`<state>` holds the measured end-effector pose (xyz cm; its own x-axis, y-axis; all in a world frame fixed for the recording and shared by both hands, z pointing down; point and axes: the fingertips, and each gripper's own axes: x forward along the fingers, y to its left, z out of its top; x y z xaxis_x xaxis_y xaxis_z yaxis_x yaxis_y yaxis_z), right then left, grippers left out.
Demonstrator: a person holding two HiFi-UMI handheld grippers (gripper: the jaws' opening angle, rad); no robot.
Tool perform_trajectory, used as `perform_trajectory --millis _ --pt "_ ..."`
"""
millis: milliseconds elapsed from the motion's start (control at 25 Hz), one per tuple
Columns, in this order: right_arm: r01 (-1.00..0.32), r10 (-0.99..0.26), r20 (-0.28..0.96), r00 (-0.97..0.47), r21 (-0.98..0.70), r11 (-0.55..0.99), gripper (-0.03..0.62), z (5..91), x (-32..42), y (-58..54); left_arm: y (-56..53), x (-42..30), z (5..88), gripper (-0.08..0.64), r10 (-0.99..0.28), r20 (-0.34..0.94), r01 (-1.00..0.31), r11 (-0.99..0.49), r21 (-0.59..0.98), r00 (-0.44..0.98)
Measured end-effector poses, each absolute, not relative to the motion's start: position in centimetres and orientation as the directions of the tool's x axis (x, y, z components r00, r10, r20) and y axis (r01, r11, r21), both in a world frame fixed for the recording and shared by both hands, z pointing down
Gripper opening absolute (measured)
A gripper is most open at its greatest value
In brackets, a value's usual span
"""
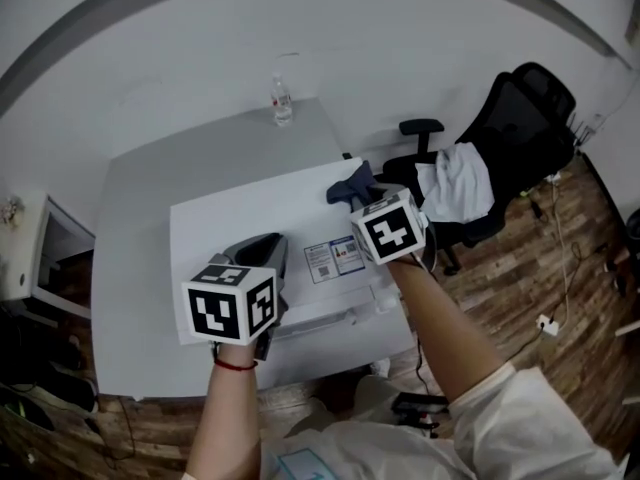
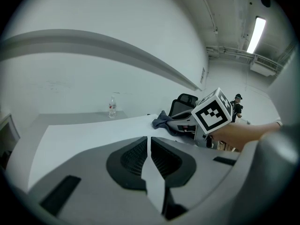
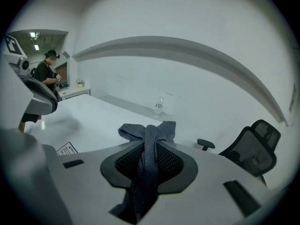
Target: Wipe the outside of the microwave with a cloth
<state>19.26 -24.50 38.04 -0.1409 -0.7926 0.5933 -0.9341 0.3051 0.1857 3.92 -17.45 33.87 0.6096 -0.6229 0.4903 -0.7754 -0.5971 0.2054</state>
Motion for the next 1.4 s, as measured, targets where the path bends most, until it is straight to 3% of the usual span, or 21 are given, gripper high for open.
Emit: perform_trajectory --millis 1400 --pt "-0.811 -0.685 0.637 -0.353 0.156 0.563 0.094 38.5 -3.3 -25.6 -16.9 -9.6 34.2 0.012 -0.725 0.496 -0.877 -0.423 0.226 0.478"
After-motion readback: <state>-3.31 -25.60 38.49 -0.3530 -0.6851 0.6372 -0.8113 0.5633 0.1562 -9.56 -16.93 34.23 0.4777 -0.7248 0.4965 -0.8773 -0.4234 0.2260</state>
